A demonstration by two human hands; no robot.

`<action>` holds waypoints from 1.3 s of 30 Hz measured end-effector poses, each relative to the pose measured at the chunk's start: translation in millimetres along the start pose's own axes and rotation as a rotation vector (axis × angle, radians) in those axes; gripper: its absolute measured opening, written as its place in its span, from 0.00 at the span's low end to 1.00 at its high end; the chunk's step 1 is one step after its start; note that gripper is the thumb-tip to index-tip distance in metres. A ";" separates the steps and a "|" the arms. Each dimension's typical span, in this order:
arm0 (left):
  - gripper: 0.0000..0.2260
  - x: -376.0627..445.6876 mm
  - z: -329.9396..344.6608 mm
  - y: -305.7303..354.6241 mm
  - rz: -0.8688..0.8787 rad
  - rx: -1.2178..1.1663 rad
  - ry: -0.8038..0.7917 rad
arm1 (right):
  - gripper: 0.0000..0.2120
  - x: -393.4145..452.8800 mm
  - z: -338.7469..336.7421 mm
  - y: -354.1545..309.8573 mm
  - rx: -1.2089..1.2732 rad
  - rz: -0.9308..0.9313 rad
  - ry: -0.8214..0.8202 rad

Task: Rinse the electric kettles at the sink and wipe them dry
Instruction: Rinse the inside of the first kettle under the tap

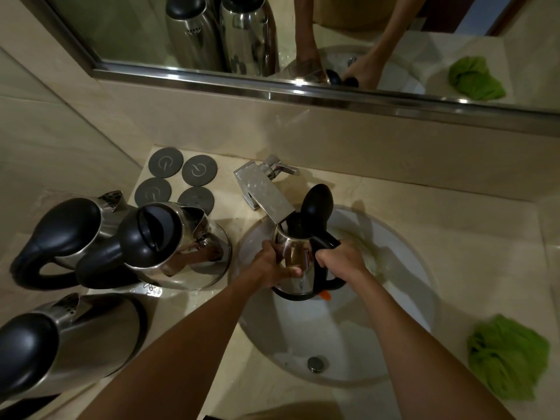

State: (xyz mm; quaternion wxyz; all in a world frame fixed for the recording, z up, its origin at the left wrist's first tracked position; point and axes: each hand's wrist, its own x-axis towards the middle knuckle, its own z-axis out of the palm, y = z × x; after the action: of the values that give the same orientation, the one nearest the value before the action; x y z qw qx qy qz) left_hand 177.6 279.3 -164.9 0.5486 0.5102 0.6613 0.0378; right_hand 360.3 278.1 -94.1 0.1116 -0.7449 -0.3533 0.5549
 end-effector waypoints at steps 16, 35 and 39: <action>0.34 0.3 0.4 -1.0 0.004 0.005 -0.004 | 0.05 -1.7 1.2 0.7 -0.005 -0.020 0.027; 0.33 -6.1 -0.7 1.3 0.021 -0.033 0.002 | 0.05 0.2 4.1 3.6 -0.009 -0.034 0.037; 0.34 -6.8 -0.7 -0.5 0.041 -0.023 0.010 | 0.05 1.3 4.8 5.3 0.002 -0.034 0.055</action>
State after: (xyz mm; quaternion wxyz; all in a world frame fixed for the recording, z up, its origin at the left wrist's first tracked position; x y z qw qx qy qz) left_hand 175.9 274.6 -160.3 0.5502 0.5172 0.6529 0.0589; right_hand 358.3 274.0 -99.7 0.1314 -0.7536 -0.3619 0.5328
